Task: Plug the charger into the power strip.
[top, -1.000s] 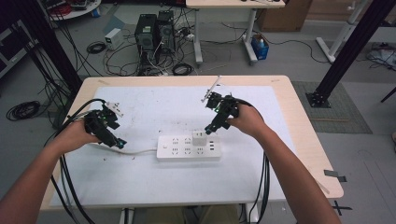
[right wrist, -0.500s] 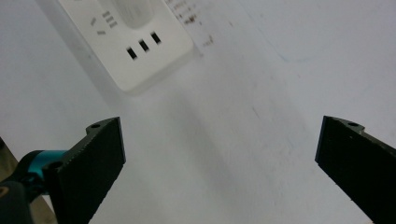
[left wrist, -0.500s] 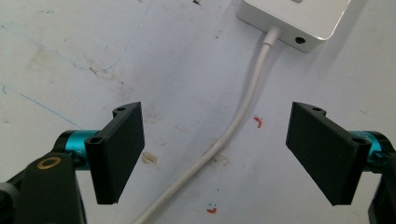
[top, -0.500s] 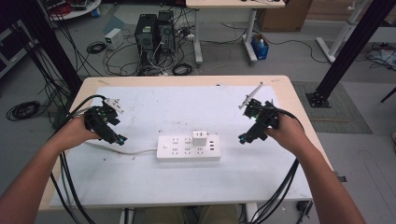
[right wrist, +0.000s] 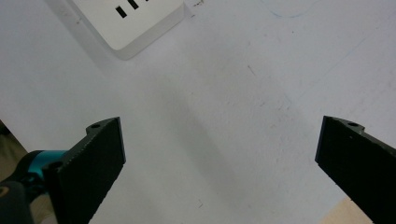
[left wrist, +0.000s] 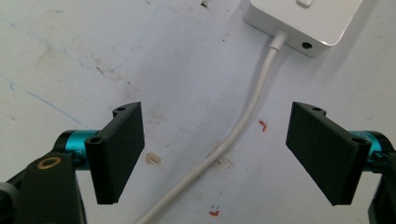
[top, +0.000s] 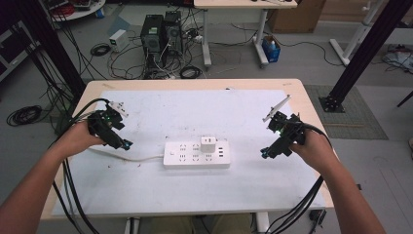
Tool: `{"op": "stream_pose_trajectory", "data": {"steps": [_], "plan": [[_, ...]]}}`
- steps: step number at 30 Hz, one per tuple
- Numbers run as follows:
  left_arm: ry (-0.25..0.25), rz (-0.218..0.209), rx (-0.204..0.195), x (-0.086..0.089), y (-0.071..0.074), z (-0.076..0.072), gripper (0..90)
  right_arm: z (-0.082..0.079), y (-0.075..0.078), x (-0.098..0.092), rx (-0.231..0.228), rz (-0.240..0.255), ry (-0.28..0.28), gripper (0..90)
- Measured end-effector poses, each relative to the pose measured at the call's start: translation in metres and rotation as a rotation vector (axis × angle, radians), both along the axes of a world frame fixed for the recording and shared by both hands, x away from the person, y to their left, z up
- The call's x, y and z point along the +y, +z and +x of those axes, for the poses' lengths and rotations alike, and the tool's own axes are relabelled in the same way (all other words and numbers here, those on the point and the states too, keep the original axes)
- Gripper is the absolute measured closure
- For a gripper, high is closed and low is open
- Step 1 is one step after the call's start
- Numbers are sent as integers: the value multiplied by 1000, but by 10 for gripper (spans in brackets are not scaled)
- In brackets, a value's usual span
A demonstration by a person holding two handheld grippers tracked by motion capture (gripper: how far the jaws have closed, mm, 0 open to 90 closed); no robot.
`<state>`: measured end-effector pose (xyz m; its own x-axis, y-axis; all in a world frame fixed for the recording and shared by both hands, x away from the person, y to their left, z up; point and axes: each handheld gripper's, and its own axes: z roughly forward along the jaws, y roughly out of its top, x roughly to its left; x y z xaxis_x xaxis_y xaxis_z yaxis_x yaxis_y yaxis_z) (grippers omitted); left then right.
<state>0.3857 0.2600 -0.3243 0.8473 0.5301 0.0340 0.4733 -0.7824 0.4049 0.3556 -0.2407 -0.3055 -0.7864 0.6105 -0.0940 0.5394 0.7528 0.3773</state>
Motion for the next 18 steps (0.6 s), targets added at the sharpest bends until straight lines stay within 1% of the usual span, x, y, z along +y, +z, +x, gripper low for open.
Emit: {"op": "stream_pose_trajectory", "data": {"steps": [3, 4, 7, 15, 18], "plan": [[9, -3, 2, 1, -2, -1, 196, 0, -1, -1, -1, 3, -4, 9], [6, 4, 2, 2, -2, -1, 196, 0, -1, 0, 3, 6, -8, 9], [12, -3, 2, 2, -3, -1, 196, 0, -3, -1, 1, 12, -3, 9], [5, 5, 0, 1, -3, -2, 196, -3, -5, -4, 0, 18, -14, 9], [11, -5, -3, 1, -3, -2, 196, -4, -6, -6, -5, 24, -17, 9]]}}
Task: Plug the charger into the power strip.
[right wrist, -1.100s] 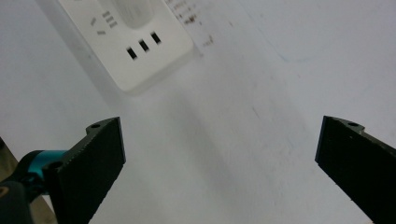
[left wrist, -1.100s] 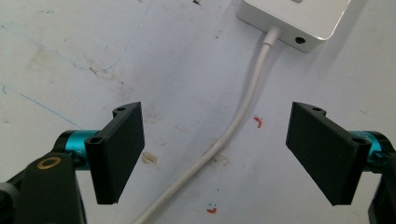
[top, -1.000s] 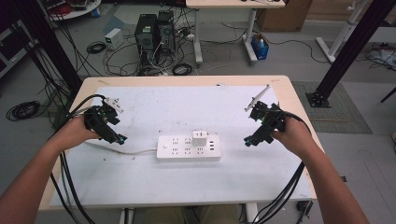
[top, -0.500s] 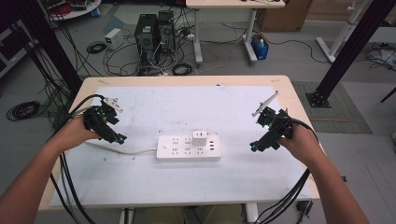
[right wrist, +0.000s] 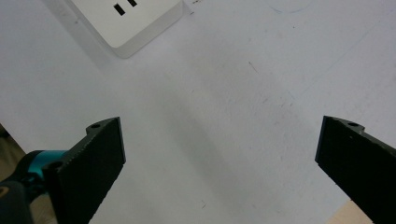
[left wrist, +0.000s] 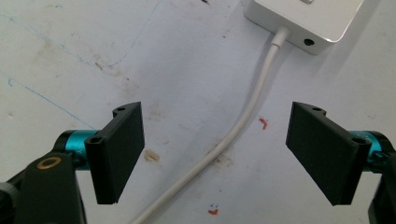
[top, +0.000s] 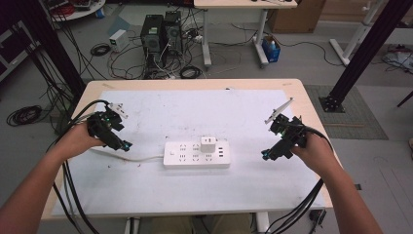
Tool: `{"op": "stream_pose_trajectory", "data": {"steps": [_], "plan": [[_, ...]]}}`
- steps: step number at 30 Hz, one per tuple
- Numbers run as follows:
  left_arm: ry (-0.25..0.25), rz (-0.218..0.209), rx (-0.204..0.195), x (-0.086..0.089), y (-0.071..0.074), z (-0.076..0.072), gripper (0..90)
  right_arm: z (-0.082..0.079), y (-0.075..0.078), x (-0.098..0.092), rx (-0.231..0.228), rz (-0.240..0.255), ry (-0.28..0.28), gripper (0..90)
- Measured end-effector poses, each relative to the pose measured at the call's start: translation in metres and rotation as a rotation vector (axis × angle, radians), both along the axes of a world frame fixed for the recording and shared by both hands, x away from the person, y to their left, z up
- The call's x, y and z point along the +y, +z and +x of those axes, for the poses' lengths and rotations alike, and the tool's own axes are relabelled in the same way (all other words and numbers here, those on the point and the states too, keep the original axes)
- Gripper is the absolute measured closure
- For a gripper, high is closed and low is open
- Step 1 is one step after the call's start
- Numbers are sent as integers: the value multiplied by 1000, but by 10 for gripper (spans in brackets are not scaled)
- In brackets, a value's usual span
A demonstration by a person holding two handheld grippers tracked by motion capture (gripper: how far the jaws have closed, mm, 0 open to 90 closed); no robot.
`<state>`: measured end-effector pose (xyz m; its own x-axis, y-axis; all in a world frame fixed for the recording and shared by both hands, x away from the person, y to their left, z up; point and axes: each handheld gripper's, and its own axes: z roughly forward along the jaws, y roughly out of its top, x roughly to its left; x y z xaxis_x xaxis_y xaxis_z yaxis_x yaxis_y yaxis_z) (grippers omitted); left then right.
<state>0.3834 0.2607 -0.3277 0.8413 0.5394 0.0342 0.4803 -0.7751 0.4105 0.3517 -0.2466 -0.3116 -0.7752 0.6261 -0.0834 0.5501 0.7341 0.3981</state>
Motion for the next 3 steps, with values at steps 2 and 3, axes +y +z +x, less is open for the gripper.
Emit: {"op": "stream_pose_trajectory", "data": {"steps": [2, 3], "plan": [[4, -4, -4, 0, 0, -1, 196, -1, -1, -1, 1, 4, -11, 9], [4, -2, -5, 1, 0, 0, 196, -1, -2, -2, -1, 9, -15, 9]]}}
